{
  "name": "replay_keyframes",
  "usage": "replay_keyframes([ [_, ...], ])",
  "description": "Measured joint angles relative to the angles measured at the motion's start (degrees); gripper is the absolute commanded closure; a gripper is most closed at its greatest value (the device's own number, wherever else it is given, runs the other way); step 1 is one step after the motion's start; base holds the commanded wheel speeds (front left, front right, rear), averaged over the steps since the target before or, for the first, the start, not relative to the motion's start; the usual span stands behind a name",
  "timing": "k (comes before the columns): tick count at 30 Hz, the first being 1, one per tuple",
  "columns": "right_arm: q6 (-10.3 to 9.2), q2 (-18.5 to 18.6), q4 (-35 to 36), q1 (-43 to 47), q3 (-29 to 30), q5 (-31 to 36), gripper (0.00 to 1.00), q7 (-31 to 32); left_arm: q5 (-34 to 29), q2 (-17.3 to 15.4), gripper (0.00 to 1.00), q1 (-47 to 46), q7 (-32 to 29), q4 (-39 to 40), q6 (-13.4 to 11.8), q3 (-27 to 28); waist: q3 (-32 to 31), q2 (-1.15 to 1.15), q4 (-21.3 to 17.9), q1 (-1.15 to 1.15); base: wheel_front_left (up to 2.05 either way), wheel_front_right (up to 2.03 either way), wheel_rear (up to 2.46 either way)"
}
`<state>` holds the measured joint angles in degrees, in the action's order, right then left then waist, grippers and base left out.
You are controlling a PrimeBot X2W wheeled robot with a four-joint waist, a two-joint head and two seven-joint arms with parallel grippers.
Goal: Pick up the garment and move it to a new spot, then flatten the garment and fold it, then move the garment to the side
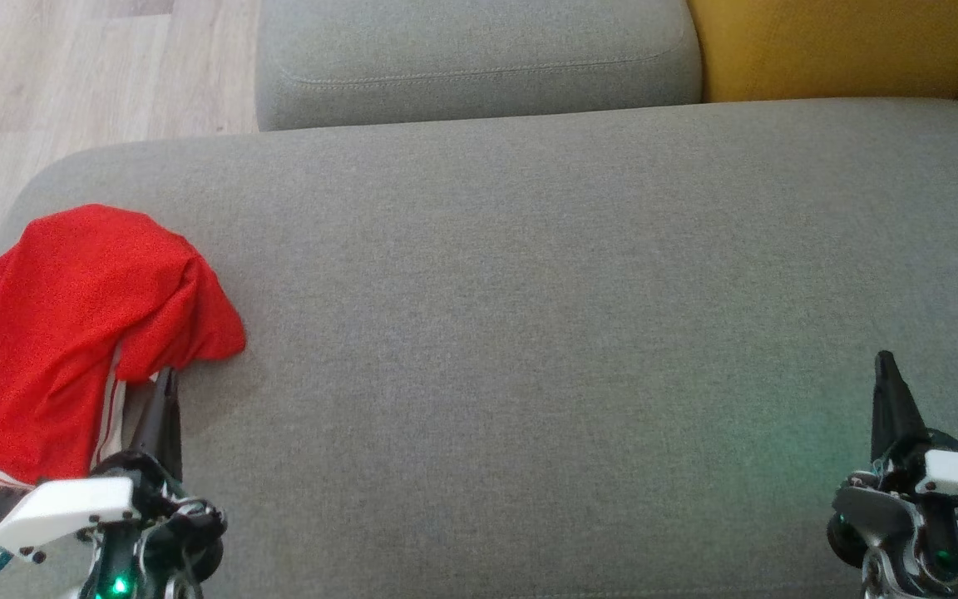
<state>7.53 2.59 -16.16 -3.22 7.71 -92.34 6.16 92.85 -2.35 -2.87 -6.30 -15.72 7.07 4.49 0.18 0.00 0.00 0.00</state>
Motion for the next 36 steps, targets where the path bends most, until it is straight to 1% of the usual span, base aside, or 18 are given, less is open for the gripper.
replay_keyframes([
  [2, 0.00, 0.00, 0.00, 0.00, 0.00, 0.00, 1.00, 0.00, 0.00, 0.00, 1.00, 0.00, 0.00, 0.00, 0.00, 0.00, 0.00, 0.00, 0.00, 0.00, 0.00, 0.00, 0.00],
  [3, 0.00, 0.00, 0.00, 0.00, 0.00, 0.00, 0.00, 0.00, 0.00, 0.00, 0.00, 0.00, 0.00, 0.00, 0.00, 0.00, 0.00, 0.00, 0.00, 0.00, 0.00, 0.00, 0.00],
  [9, 0.00, -0.34, -4.15, 3.35, -0.21, 0.00, 0.00, -0.10, 0.07, 0.86, 0.00, 3.52, 0.11, -4.38, -0.25, -0.27, 0.00, 0.00, -0.02, 0.00, 0.00, 0.00, 0.00],
  [21, 0.00, -0.33, -3.54, 3.65, -0.97, 2.89, 0.00, -1.70, -0.86, 0.83, 0.00, 3.74, 1.90, -3.93, -0.25, -0.48, -0.14, 0.00, -0.14, 0.00, 0.00, 0.00, 0.00],
  [30, 0.00, -0.33, -1.97, 3.18, -1.04, 9.66, 0.00, -3.49, -4.99, 0.83, 0.00, 3.72, 3.48, -2.50, -0.40, 0.22, -0.32, 0.00, -0.04, 0.00, 0.00, 0.00, 0.00],
  [36, 0.00, -0.33, -0.55, 2.34, -0.89, 15.67, 0.00, -4.30, -7.15, 0.81, 0.00, 3.66, 4.68, -0.49, -0.60, 0.88, -0.34, 0.00, -0.23, 0.00, 0.00, 0.00, 0.00],
])
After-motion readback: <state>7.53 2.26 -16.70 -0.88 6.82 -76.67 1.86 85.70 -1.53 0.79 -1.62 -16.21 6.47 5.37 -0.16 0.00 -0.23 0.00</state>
